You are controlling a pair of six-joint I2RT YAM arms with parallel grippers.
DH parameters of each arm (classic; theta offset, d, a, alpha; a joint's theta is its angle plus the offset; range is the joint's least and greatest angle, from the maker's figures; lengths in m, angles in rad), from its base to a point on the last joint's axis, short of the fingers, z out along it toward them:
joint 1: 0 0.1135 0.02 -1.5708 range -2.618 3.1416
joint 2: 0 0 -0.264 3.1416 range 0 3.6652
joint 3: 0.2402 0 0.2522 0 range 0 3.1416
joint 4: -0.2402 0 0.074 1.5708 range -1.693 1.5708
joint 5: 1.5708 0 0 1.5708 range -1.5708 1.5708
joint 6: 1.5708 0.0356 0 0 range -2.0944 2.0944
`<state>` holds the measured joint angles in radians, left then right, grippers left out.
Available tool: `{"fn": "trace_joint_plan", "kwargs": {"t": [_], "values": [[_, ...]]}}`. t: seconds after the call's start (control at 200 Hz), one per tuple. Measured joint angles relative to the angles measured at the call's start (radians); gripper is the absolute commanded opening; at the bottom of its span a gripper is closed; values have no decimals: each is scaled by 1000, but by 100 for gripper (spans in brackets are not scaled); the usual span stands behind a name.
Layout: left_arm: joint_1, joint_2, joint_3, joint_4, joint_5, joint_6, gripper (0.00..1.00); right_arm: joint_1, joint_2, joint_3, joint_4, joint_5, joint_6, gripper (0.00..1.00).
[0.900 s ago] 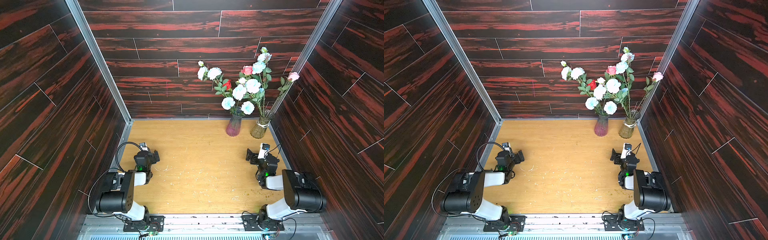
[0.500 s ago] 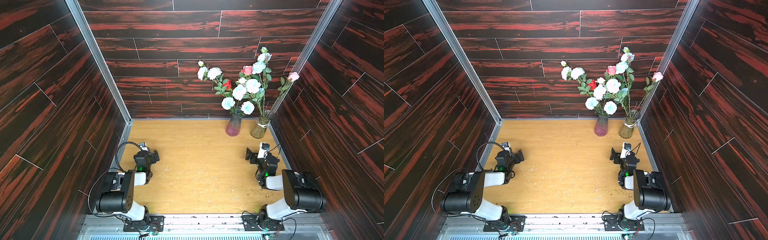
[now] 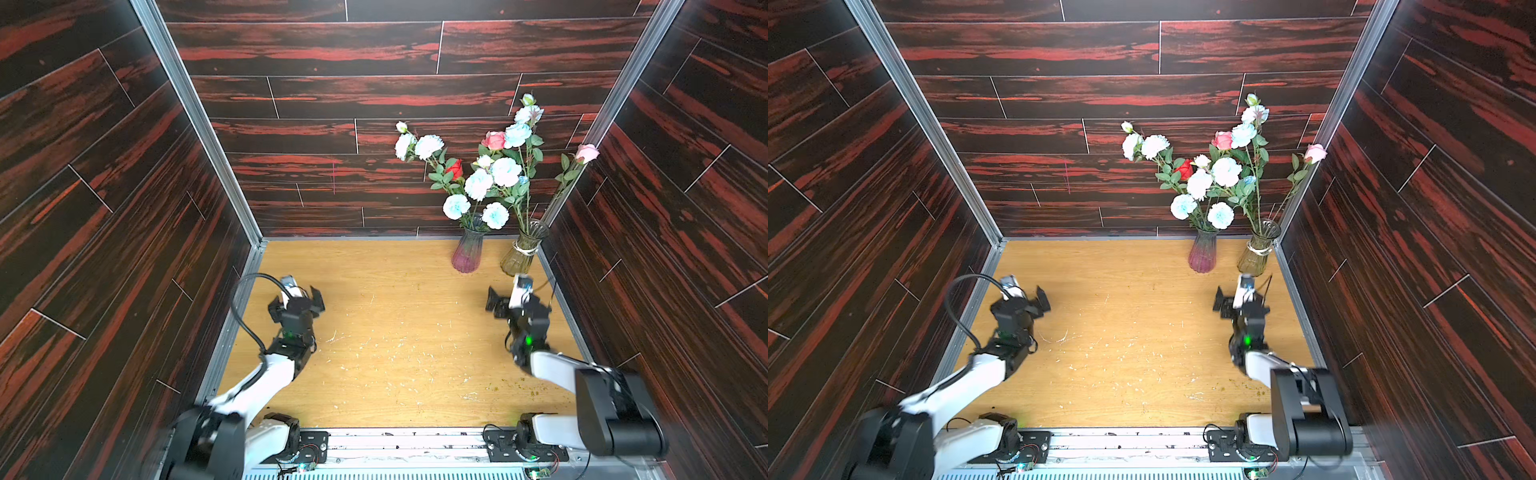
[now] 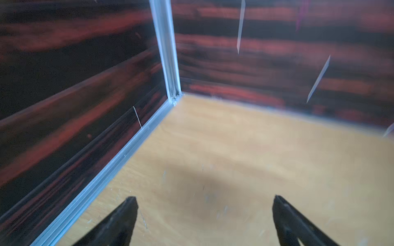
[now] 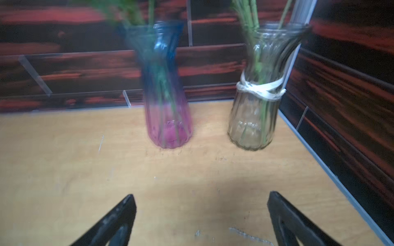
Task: Pick out blue flowers from the vase
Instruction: Move the vase to the center of the board.
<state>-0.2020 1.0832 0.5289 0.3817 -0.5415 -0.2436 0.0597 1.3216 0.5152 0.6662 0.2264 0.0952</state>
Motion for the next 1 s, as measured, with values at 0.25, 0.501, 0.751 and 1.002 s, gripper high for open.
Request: {"fn": "trace_joint_plan", "kwargs": {"t": [0.25, 0.501, 0.751, 1.002], "values": [[5, -89, -131, 13, 196, -192, 100, -7, 128, 422, -452, -227, 117, 98], [5, -38, -154, -6, 349, -206, 100, 95, 79, 322, -556, -292, 141, 98], [5, -48, -155, 16, 399, -206, 99, 116, 48, 423, -581, -336, 145, 41], [5, -58, -163, 36, 417, -205, 96, 128, 101, 552, -707, -345, 60, 46]]}}
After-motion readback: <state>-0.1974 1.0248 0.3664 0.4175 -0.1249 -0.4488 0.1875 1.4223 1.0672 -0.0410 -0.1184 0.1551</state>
